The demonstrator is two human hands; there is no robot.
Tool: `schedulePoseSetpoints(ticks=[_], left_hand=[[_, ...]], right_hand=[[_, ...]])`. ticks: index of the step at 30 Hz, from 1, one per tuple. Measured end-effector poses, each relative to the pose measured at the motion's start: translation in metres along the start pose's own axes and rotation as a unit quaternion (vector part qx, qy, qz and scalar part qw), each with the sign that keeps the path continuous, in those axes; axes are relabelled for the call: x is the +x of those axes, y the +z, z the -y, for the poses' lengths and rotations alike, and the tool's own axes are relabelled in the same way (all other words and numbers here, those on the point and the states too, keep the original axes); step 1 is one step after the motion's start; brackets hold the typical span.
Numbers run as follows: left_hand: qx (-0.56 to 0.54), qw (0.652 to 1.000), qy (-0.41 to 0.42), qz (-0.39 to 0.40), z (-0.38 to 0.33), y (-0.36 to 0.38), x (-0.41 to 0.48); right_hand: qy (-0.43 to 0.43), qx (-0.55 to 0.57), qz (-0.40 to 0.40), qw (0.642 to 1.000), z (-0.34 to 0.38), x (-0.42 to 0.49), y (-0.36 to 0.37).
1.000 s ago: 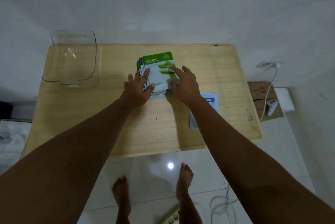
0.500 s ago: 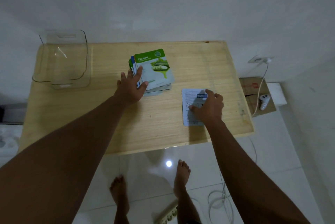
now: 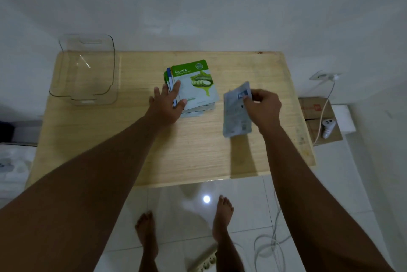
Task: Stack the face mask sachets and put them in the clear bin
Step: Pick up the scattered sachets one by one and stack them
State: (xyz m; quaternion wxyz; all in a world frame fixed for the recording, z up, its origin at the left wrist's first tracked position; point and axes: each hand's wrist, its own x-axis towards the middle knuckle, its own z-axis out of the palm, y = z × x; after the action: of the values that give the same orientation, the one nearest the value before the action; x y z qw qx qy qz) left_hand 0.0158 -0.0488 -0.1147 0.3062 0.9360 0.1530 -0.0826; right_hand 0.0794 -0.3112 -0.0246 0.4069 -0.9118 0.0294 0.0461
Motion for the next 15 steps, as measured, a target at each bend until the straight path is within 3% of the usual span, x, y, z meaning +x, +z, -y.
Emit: schedulePoseSetpoints(ticks=[4,8,15], left_hand=[[-0.008,1.0,0.001,0.008,0.0,-0.002,-0.001],[-0.005,1.0,-0.001,0.01,0.0,-0.002,0.0],[-0.007,1.0,0.004,0.009,0.004,-0.001,0.001]], right_hand=[[-0.086,-0.027,0.006,0.996,0.06,0.024,0.016],[-0.102,-0.046,0.045,0.993,0.102,0.038,0.059],[-0.152,-0.065,0.13,0.978,0.117,0.041,0.116]])
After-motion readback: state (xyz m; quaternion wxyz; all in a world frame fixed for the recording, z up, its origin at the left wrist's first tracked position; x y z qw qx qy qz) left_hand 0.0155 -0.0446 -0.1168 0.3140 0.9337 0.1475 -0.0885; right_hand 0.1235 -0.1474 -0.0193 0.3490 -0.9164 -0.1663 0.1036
